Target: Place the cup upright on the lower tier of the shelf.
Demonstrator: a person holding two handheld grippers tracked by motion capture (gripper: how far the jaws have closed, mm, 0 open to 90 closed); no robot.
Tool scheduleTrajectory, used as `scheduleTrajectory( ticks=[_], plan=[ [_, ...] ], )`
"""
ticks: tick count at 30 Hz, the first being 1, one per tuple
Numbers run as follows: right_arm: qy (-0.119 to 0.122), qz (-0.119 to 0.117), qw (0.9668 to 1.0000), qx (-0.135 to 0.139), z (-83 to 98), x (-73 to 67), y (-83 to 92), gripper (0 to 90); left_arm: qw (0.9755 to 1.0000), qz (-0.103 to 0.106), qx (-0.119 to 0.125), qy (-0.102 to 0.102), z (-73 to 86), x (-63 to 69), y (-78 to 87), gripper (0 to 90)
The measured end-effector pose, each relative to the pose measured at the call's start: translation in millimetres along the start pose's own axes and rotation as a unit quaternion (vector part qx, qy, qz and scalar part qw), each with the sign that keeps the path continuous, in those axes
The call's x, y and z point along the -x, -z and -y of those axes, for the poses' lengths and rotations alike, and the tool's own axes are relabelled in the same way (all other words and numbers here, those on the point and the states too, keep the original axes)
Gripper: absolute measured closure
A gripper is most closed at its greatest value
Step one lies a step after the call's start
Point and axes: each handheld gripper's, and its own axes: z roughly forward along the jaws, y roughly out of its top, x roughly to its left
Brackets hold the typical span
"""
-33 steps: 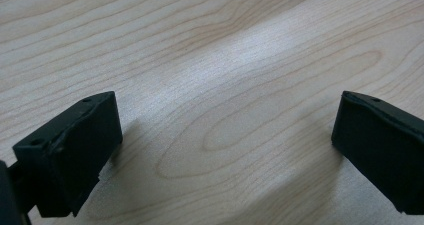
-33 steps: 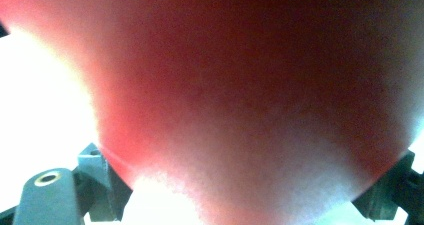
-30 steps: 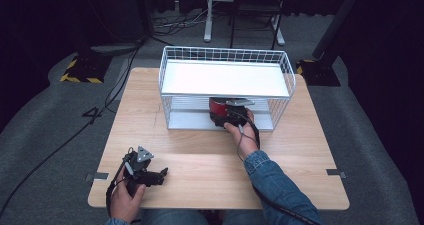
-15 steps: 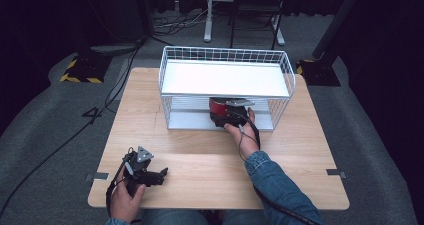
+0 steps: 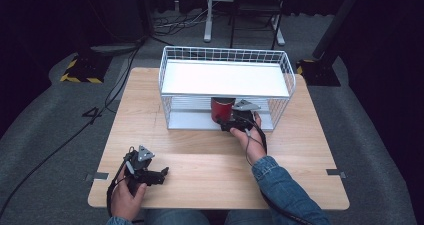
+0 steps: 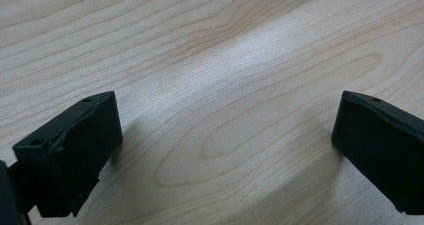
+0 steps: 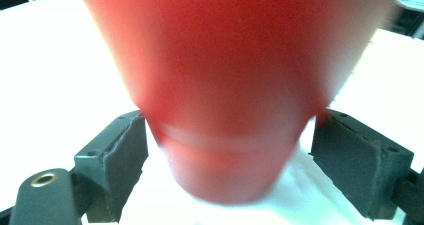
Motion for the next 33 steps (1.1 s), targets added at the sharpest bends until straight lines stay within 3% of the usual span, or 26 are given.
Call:
scheduleTrajectory(
  ticks=[4, 11, 20, 33],
  plan=[
    [-0.007, -0.001, 0.9999, -0.008, 1.7, 6.6, 12.0, 15.5, 1.0, 0.0, 0.0, 0.001, -0.9, -0.1, -0.8, 0.1],
    [-0.017, 0.003, 0.9999, 0.001, 4.0, 10.5, 31.7, 15.6, 1.0, 0.0, 0.0, -0.001, -1.4, -0.4, -1.2, 0.1],
    [-0.002, -0.027, 0.9996, -0.003, 9.8, 5.1, 65.2, 15.6, 1.0, 0.0, 0.0, -0.001, -1.4, -0.4, -1.2, 0.1],
    [-0.005, -0.033, 0.9994, 0.006, 7.9, 14.3, 108.0, 15.6, 1.0, 0.0, 0.0, -0.001, -1.3, -0.3, -1.1, 0.1]
  ],
)
